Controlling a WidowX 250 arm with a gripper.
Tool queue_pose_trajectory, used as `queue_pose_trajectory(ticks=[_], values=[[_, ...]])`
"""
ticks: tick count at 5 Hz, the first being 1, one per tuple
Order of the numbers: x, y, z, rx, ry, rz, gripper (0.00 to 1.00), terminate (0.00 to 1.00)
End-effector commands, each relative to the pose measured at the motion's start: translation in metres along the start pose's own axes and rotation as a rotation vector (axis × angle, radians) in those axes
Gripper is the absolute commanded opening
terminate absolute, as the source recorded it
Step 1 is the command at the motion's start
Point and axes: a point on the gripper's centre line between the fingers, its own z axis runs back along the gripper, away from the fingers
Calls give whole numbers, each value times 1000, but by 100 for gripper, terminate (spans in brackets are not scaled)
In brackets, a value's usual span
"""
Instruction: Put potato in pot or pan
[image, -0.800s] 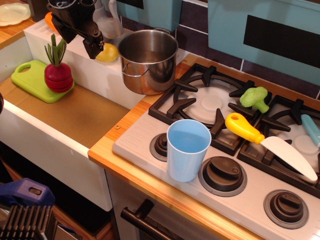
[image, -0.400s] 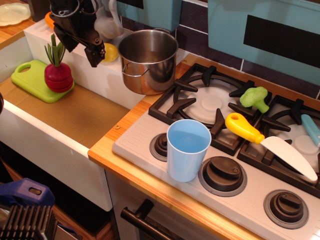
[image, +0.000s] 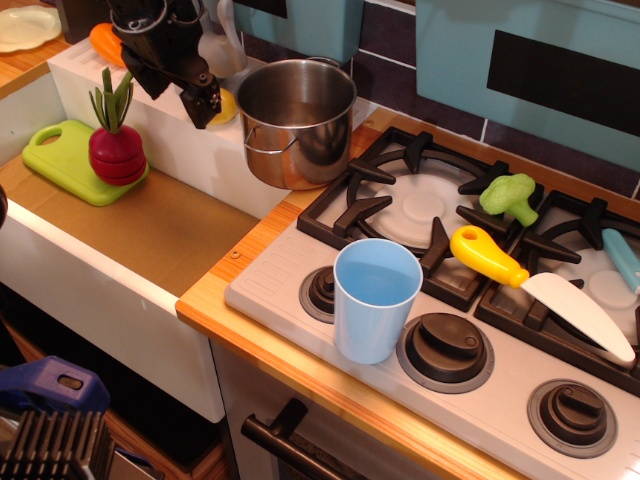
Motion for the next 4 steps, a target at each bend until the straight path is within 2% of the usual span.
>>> queue_pose_trajectory(ticks=[1,4], values=[[11,13,2,7,-63,-5,100,0],[27,21,-23,-45,-102,-3,100,0]])
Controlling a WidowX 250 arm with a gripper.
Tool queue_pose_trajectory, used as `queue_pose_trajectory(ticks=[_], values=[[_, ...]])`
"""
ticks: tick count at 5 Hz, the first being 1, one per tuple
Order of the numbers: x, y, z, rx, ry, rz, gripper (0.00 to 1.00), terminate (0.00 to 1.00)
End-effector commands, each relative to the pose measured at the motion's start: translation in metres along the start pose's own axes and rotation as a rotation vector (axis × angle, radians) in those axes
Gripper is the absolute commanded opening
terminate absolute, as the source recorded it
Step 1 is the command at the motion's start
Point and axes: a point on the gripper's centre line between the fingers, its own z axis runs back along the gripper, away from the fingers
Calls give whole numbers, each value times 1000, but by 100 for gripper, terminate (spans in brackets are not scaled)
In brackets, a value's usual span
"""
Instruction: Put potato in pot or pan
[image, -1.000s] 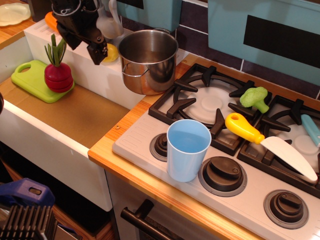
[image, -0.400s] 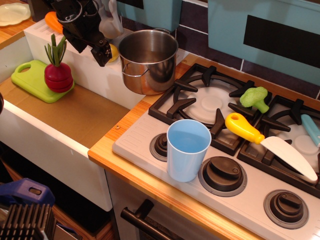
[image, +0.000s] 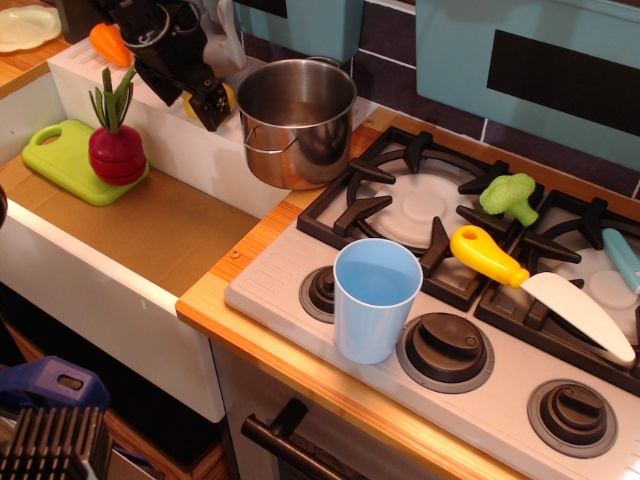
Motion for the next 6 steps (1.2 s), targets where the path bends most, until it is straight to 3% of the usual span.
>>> queue_pose_trajectory(ticks=[1,2,4,5,6], values=[[20,10,7,26,-43,8,0,0],[20,7,14,27,-23,23,0,0],[11,-1,53,79,62,70,0,0],[12,-5,77,144,80,76,0,0],[32,-16,103,197,78,76,0,0]])
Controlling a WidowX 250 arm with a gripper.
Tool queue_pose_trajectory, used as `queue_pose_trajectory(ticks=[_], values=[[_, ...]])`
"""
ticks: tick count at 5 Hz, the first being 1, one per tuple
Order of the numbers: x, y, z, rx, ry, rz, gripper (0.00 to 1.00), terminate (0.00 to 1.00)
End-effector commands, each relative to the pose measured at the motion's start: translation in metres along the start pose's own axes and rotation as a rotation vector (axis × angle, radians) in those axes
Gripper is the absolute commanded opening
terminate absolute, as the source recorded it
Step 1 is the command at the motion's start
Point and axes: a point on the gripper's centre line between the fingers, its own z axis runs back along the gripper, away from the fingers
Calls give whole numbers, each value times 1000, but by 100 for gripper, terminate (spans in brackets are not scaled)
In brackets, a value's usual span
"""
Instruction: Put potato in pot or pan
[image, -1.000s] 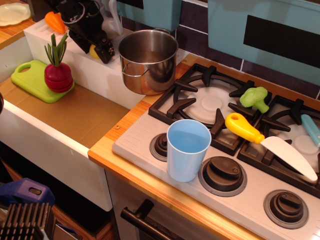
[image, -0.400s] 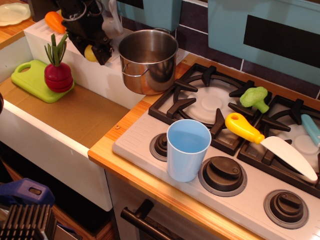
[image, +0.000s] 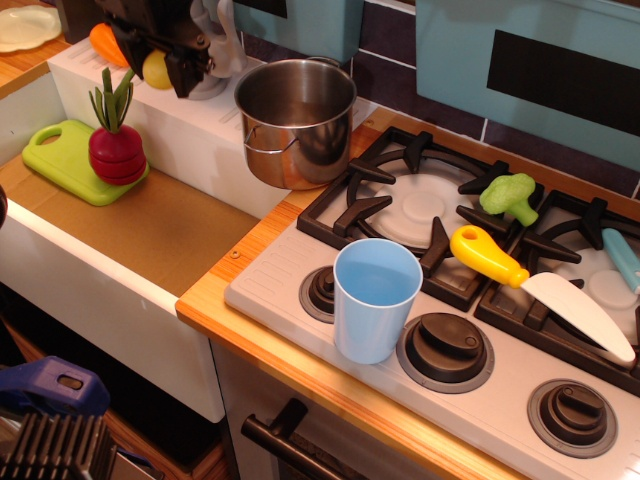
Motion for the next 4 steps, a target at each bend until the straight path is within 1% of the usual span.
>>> queue_pose_trajectory(ticks=[1,2,3,4], values=[[39,-17,60,80,-108,9,0,0],[51,-44,68,45,-150,-19,0,0],[54,-60,73,16,-134,4,0,0],[55,-70,79,-8,-144,23,100,0]])
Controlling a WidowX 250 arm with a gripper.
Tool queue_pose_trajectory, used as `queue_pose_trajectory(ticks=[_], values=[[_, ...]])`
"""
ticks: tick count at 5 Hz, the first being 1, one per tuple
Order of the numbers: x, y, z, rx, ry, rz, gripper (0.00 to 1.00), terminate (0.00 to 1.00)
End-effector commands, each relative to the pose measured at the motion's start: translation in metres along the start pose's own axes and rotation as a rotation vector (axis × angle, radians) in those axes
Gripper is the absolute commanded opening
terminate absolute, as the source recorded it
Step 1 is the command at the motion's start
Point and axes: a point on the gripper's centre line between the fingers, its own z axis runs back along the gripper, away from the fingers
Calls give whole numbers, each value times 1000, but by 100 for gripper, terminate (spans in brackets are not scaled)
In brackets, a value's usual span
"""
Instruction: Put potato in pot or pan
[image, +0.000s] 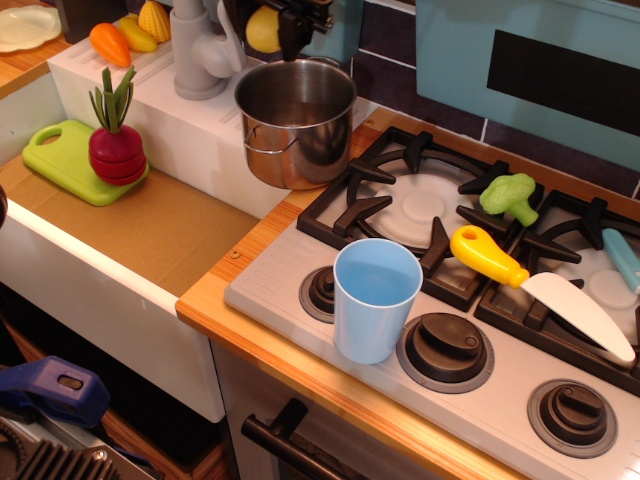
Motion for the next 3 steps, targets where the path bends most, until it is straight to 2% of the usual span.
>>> queue_pose_trajectory(ticks=[1,2,3], values=[[16,3,33,15,-98,15,100,0],[16,3,33,15,-98,15,100,0],[16,3,33,15,-98,15,100,100]])
